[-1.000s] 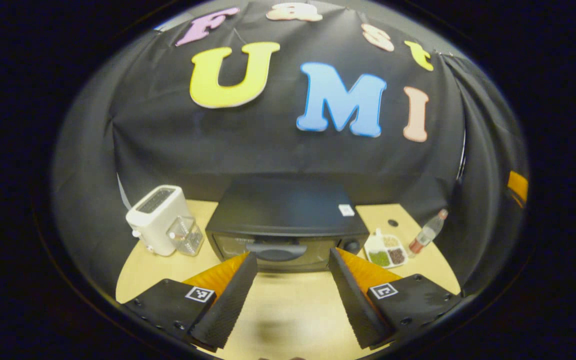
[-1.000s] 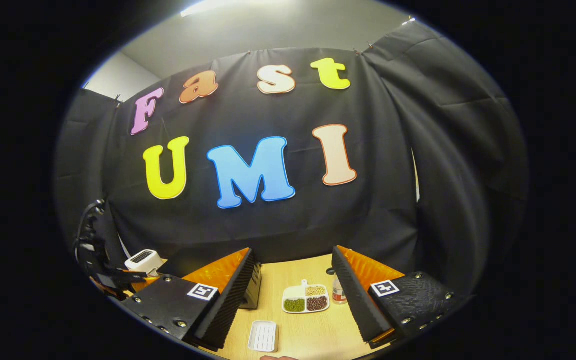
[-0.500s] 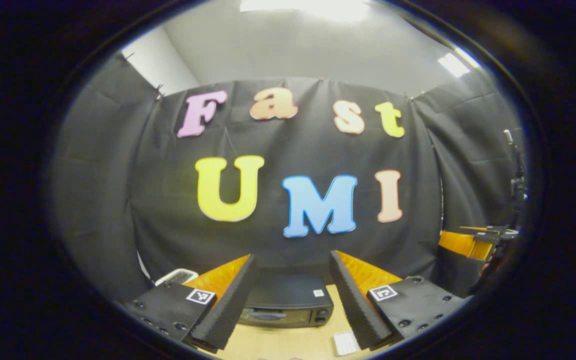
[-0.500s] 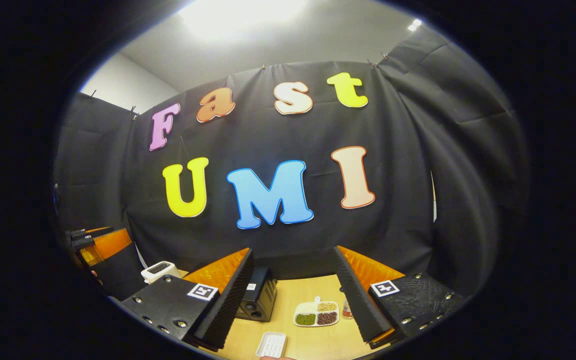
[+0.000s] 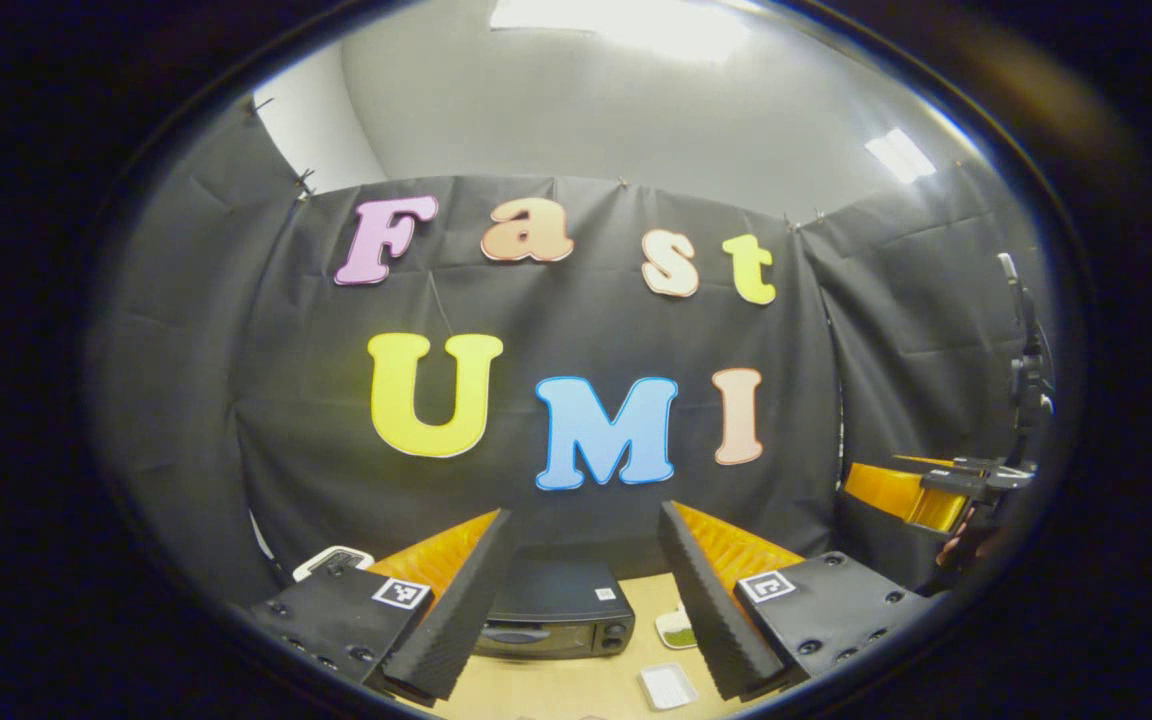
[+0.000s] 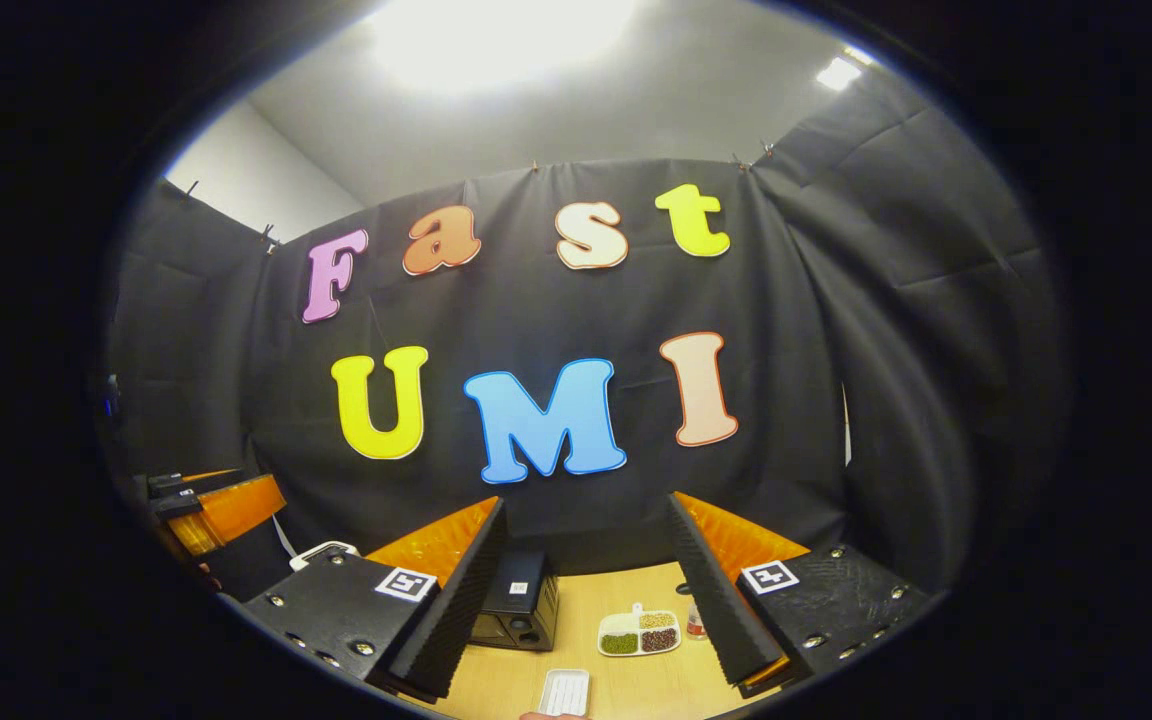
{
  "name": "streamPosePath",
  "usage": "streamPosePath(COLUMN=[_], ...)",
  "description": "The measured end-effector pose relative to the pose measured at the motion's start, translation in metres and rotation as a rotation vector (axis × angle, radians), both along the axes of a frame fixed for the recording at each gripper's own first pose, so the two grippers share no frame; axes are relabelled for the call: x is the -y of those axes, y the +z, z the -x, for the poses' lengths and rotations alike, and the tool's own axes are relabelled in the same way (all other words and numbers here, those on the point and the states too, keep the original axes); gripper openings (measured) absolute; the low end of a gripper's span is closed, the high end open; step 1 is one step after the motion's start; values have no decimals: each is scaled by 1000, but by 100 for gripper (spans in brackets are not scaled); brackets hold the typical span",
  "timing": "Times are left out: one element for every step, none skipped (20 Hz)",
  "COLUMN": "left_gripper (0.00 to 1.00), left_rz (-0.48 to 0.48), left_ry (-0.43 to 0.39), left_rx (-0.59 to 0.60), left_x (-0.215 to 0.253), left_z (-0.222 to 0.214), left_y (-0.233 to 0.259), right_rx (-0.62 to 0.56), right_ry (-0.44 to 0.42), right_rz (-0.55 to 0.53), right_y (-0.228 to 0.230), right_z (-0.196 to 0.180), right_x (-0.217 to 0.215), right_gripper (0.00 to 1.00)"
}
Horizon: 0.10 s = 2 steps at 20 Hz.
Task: Open the electric oven with the left hand, put the food in, and close the electric oven.
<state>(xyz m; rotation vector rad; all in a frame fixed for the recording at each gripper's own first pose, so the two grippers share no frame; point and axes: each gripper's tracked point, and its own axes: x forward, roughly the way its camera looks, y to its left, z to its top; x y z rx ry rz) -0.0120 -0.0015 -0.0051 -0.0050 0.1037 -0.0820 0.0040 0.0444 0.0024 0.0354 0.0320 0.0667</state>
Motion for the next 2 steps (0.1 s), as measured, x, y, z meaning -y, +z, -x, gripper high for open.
streamPosePath(left_gripper=[100,100], left_rz=[4,9], left_ry=[-8,-16], left_rx=[-1,-5], left_x=[-3,-6], left_z=[5,8], left_y=[1,0], right_rx=[0,-1], right_ry=[-4,-10], right_rz=[11,21], right_y=[1,-1], right_z=[5,10], right_x=[-4,-6], right_gripper=[95,95])
